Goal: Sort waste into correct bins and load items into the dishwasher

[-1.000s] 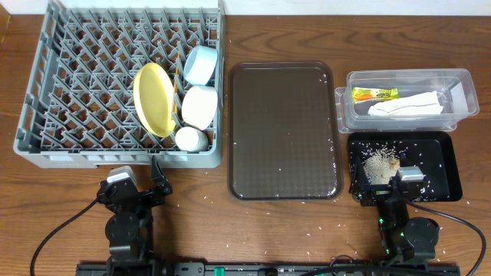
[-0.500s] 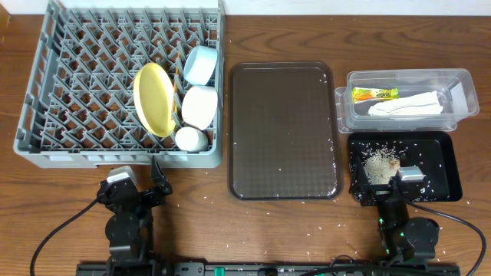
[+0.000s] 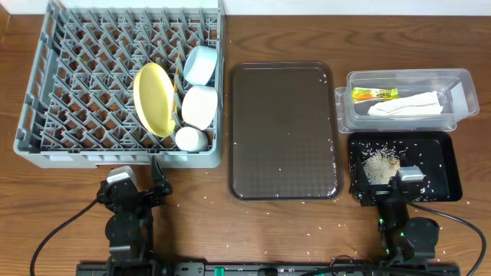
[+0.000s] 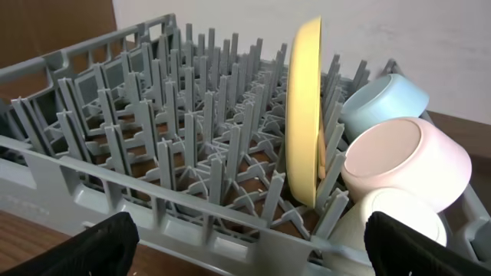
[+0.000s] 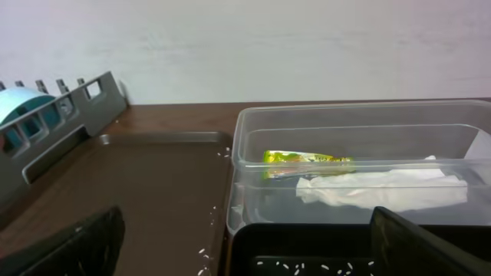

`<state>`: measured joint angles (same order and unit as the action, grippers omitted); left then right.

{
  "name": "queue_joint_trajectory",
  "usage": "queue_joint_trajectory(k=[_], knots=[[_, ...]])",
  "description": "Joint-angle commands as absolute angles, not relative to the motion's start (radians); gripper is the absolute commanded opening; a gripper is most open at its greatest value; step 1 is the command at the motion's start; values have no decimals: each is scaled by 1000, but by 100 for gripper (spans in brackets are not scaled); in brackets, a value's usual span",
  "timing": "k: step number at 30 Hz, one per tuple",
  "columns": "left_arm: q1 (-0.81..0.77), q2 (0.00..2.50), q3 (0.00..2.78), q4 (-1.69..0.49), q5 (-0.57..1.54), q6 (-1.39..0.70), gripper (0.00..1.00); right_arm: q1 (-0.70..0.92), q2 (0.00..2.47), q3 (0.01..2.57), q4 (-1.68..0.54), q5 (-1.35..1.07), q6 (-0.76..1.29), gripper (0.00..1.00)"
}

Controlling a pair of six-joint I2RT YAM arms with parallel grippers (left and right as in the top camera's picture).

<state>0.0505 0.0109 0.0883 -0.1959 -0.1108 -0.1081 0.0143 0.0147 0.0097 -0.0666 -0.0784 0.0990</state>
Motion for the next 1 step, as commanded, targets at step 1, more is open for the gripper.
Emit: queue_joint_trajectory(k=[1], knots=[[54,6,65,-211,-116,-110,94,21,6,6,-67,-82,111,99]])
